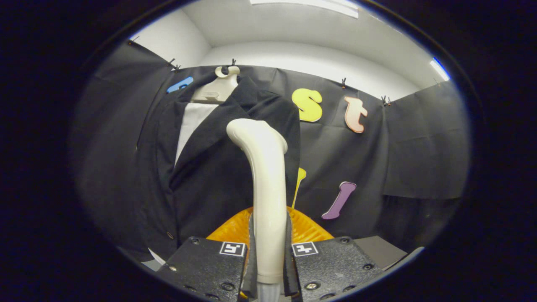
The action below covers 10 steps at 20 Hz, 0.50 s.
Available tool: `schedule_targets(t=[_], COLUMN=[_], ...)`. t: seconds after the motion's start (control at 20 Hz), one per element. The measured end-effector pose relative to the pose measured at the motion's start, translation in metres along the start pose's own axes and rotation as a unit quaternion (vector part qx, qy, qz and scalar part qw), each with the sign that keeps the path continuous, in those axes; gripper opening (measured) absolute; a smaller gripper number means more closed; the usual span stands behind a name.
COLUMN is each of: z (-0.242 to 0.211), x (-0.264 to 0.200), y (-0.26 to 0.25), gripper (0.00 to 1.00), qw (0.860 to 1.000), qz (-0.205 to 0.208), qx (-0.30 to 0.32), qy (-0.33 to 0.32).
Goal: Iron the clothes twice with a garment steamer, once on the left side and once on the right side.
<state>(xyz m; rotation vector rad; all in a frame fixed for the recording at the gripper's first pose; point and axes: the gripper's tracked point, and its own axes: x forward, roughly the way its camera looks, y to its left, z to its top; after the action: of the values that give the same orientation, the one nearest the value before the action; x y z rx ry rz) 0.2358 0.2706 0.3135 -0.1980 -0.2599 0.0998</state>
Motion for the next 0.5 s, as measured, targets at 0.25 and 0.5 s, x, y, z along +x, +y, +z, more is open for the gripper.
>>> schedule_targets(t=[0.25, 0.5], z=[-0.030, -0.058], x=[-0.011, -0.021], y=[0.014, 0.028], gripper=[0.27, 0.28], qw=[0.999, 0.998], qz=[-0.019, -0.026], qx=[-0.006, -0.018], qy=[0.029, 0.050])
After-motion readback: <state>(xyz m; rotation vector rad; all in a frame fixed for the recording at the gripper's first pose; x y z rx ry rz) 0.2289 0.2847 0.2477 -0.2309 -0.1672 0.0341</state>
